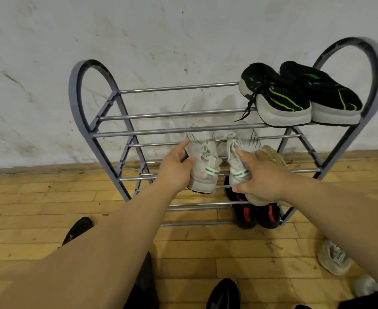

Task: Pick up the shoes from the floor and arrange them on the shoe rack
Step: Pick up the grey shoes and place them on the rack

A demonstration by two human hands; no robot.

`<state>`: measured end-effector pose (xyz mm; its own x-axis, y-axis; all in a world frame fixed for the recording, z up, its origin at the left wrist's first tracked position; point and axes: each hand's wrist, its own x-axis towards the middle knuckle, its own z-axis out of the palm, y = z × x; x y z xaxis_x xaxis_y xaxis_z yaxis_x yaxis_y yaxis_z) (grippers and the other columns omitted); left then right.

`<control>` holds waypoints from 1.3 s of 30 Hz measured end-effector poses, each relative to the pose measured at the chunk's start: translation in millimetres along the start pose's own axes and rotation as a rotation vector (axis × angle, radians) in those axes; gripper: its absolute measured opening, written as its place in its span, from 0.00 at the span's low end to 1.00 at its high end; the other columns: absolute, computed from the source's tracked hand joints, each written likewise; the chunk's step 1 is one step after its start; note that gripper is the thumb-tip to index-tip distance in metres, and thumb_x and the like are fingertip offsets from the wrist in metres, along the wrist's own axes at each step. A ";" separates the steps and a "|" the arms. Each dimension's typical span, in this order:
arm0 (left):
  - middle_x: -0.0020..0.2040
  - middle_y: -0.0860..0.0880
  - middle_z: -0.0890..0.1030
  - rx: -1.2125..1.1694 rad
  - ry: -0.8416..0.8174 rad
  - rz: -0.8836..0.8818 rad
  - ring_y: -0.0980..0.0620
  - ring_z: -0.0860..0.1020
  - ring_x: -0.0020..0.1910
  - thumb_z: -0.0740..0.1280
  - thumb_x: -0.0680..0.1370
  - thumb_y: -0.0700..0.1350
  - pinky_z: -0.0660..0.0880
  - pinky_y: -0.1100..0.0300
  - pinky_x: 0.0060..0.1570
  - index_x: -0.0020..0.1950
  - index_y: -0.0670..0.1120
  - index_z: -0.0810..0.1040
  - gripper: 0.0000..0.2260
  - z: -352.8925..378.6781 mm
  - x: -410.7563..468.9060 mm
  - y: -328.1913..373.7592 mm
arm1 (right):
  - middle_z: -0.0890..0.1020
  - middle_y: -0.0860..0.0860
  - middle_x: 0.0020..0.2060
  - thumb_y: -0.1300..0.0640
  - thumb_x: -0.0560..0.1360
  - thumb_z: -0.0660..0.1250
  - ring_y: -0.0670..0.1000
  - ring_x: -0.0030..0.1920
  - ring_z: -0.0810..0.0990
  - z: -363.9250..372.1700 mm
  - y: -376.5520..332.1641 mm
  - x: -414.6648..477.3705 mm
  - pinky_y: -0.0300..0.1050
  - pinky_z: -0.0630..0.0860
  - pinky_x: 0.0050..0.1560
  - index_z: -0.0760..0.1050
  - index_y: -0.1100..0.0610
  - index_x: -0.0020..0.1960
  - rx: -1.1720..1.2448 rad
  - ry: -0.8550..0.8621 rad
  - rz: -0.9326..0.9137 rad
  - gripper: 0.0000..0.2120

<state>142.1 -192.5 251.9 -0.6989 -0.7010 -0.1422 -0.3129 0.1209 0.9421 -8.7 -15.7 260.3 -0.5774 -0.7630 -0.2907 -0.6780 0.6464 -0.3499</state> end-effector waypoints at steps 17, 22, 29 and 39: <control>0.85 0.48 0.46 0.578 -0.199 0.270 0.45 0.50 0.84 0.69 0.78 0.62 0.59 0.44 0.79 0.81 0.71 0.46 0.40 0.0 -13.8 -12.9 | 0.42 0.54 0.81 0.49 0.77 0.68 0.61 0.75 0.65 4.8 -5.7 10.0 0.45 0.67 0.61 0.36 0.36 0.80 -0.014 0.010 0.021 0.47; 0.85 0.42 0.43 0.816 -0.264 0.306 0.37 0.50 0.83 0.64 0.83 0.57 0.57 0.44 0.77 0.82 0.68 0.51 0.32 5.6 -12.4 -20.4 | 0.34 0.54 0.81 0.50 0.81 0.61 0.68 0.80 0.41 10.1 -10.6 8.2 0.59 0.52 0.77 0.37 0.30 0.79 -0.106 -0.045 0.038 0.39; 0.85 0.43 0.44 0.856 -0.296 0.188 0.36 0.49 0.82 0.73 0.77 0.57 0.56 0.43 0.78 0.81 0.69 0.54 0.38 10.2 -11.8 -17.6 | 0.40 0.56 0.82 0.40 0.79 0.65 0.63 0.81 0.47 19.9 -0.5 5.1 0.55 0.52 0.78 0.44 0.32 0.80 -0.198 -0.016 -0.006 0.39; 0.82 0.45 0.54 0.807 -0.279 0.240 0.35 0.58 0.79 0.74 0.75 0.59 0.63 0.40 0.76 0.80 0.68 0.58 0.38 9.8 2.1 -29.3 | 0.57 0.56 0.81 0.49 0.80 0.65 0.59 0.79 0.59 2.2 38.3 1.5 0.50 0.61 0.74 0.49 0.42 0.82 -0.135 0.089 0.035 0.37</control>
<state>143.5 -190.6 221.0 -0.9023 -0.4089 -0.1368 -0.4225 0.7751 0.4698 -34.5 7.9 244.5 -0.6355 -0.7407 -0.2179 -0.7086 0.6716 -0.2165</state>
